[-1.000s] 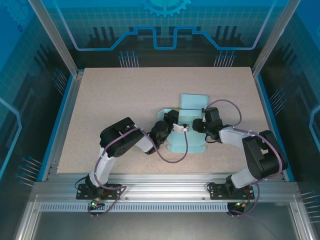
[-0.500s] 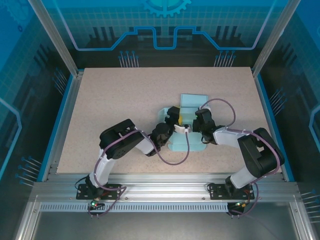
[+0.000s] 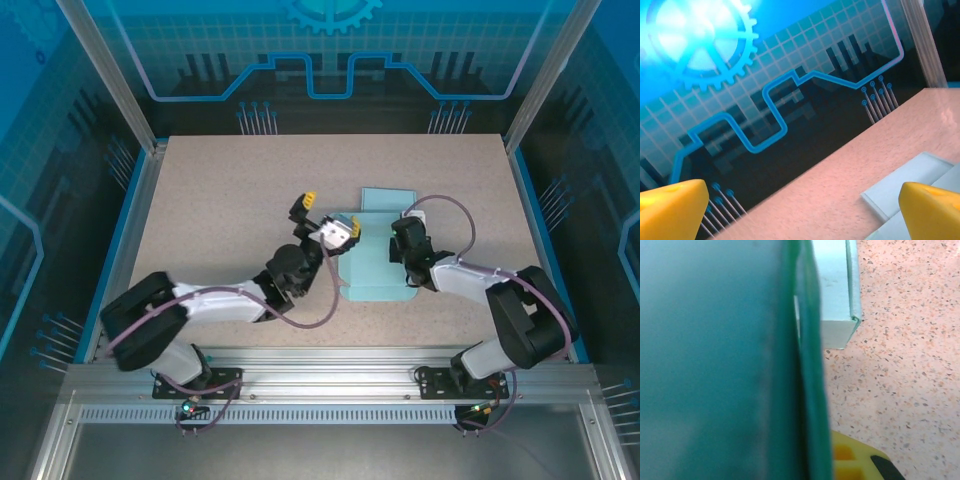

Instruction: Fold the paper box

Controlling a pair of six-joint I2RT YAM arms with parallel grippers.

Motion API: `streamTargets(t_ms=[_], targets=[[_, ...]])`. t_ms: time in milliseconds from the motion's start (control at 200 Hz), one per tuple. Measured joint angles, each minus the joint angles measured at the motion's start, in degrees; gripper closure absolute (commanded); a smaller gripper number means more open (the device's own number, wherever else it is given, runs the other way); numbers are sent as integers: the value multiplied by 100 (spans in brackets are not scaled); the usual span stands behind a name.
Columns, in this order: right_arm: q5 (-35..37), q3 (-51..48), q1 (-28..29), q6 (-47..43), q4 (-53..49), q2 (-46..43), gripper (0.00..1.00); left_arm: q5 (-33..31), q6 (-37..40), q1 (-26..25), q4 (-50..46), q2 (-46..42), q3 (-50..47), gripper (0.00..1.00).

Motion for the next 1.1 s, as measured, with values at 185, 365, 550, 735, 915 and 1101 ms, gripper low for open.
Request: streamTargets(t_ms=[185, 365, 550, 735, 915, 1101], targets=[[-673, -2, -223, -129, -254, -549, 100, 855, -2708, 885, -2326, -1161, 221, 1], [-1281, -122, -505, -79, -186, -861, 100, 1670, -4371, 1659, -3585, -1550, 208, 1], [-1193, -339, -505, 186, -260, -1213, 100, 2422, -5158, 1818, -4129, -1561, 68, 1], [-1032, -584, -590, 240, -302, -1786, 100, 3405, -5501, 1864, -4000, -1495, 61, 1], [-1257, -732, -824, 164, -256, -1961, 100, 4177, -5764, 1853, -3515, -911, 74, 1], [-1386, -739, -881, 22, -251, -1961, 100, 4478, -5906, 1659, -3163, -308, 295, 1]])
